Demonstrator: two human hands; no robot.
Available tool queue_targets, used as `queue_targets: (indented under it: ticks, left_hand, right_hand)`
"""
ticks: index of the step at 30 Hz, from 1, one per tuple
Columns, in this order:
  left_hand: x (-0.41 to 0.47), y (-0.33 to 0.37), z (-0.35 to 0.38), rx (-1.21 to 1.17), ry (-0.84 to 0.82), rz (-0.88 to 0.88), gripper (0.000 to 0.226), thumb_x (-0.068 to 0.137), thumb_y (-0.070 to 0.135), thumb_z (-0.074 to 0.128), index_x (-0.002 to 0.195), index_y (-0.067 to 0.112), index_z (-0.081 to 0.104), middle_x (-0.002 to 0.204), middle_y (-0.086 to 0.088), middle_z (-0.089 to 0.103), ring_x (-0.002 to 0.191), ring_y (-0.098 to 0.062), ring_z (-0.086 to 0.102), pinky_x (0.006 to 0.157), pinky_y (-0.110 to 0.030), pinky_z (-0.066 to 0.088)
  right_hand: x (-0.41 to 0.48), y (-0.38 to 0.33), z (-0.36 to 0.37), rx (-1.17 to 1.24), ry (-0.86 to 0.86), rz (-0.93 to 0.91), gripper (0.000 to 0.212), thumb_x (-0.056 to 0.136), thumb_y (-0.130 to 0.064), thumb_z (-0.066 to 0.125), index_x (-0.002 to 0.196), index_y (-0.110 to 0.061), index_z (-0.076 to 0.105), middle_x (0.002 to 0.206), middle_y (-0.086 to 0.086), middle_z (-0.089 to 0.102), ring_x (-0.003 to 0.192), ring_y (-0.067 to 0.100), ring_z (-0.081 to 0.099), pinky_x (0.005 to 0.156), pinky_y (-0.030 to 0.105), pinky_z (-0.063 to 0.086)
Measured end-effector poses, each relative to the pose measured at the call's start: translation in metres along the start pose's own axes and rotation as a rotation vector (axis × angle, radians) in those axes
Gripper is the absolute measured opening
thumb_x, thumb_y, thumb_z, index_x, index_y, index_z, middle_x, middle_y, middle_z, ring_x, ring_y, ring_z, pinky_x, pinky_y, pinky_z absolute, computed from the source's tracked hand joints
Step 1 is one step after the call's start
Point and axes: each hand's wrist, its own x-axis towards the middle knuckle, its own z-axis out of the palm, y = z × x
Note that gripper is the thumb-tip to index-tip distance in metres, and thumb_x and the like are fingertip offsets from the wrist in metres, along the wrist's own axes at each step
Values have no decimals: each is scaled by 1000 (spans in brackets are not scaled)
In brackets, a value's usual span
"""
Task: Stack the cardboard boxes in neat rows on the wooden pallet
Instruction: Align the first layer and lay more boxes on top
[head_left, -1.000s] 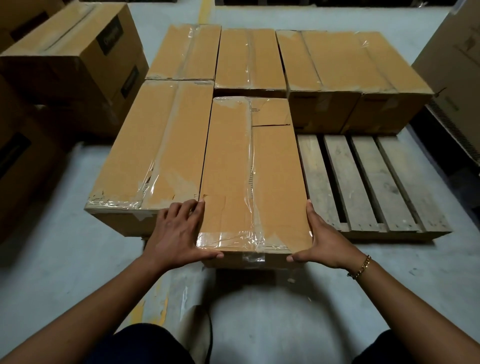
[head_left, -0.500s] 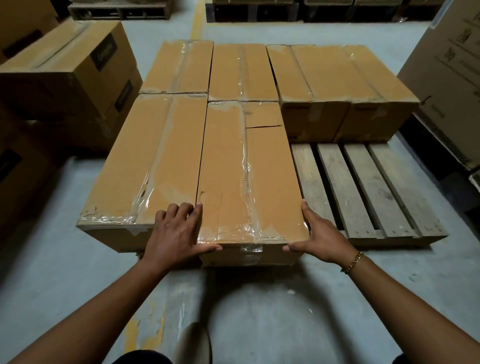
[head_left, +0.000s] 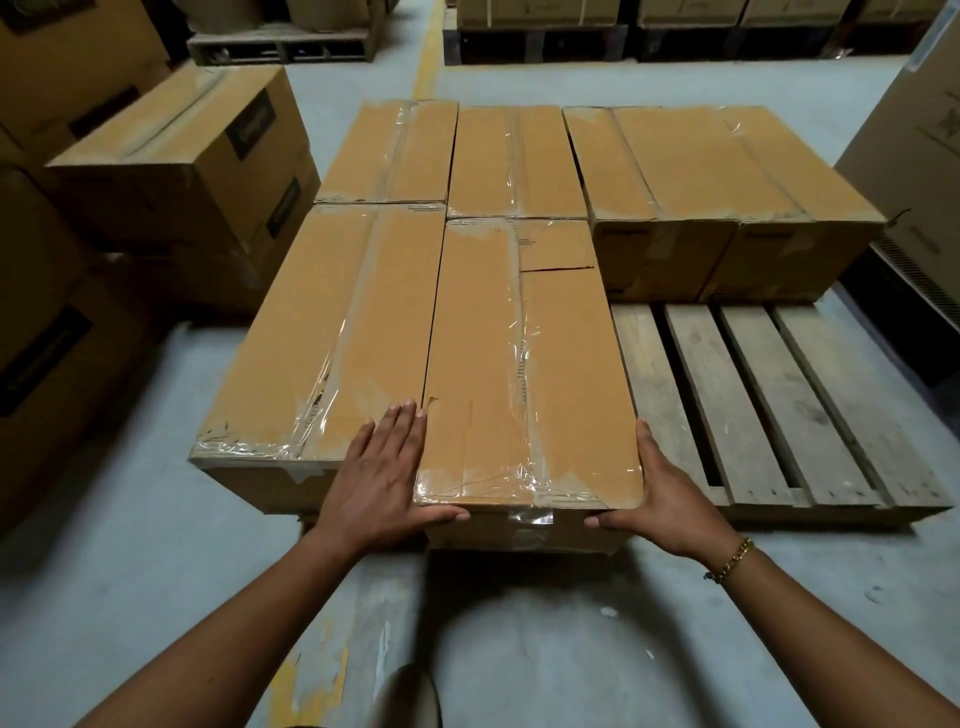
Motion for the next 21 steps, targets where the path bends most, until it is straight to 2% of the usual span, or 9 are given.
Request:
queue_targets:
  ticks: [6, 11, 15, 19, 21]
  left_hand:
    - [2, 0, 4, 16, 90, -1, 130, 74, 102, 23, 160, 5, 31, 168, -13, 25, 156, -26, 23, 124, -49, 26]
    - [7, 0, 7, 15, 151, -21, 124, 76, 101, 25, 156, 8, 40, 164, -11, 36, 151, -25, 35, 117, -47, 35]
    - [12, -6, -1, 1, 132, -19, 129, 71, 105, 25, 162, 14, 26, 168, -6, 26, 152, -25, 28, 119, -45, 24]
    - [19, -11, -2, 38, 43, 2, 140, 63, 109, 10, 165, 15, -1, 173, -4, -6, 160, -20, -3, 129, -45, 3]
    - [19, -11, 0, 32, 30, 0, 140, 62, 109, 9, 165, 15, -6, 172, -3, -11, 159, -18, -9, 129, -45, -1]
  right_hand:
    - [7, 1, 0, 9, 21, -14, 153, 56, -64, 90, 161, -28, -15, 155, -1, 47, 130, 22, 54, 102, 32, 47]
    - [16, -1, -4, 9, 27, -25, 152, 54, -67, 89, 159, -32, -15, 152, -2, 49, 127, 21, 55, 101, 35, 49]
    - [19, -2, -5, 23, 20, -25, 151, 58, -60, 91, 160, -30, -16, 155, 0, 46, 131, 22, 53, 104, 34, 46]
    - [20, 1, -4, 26, 21, -25, 150, 60, -57, 92, 160, -29, -16, 155, 1, 46, 131, 24, 53, 106, 34, 45]
    - [20, 1, -4, 27, 18, -26, 150, 58, -59, 91, 160, -29, -15, 155, 1, 46, 132, 25, 53, 107, 36, 45]
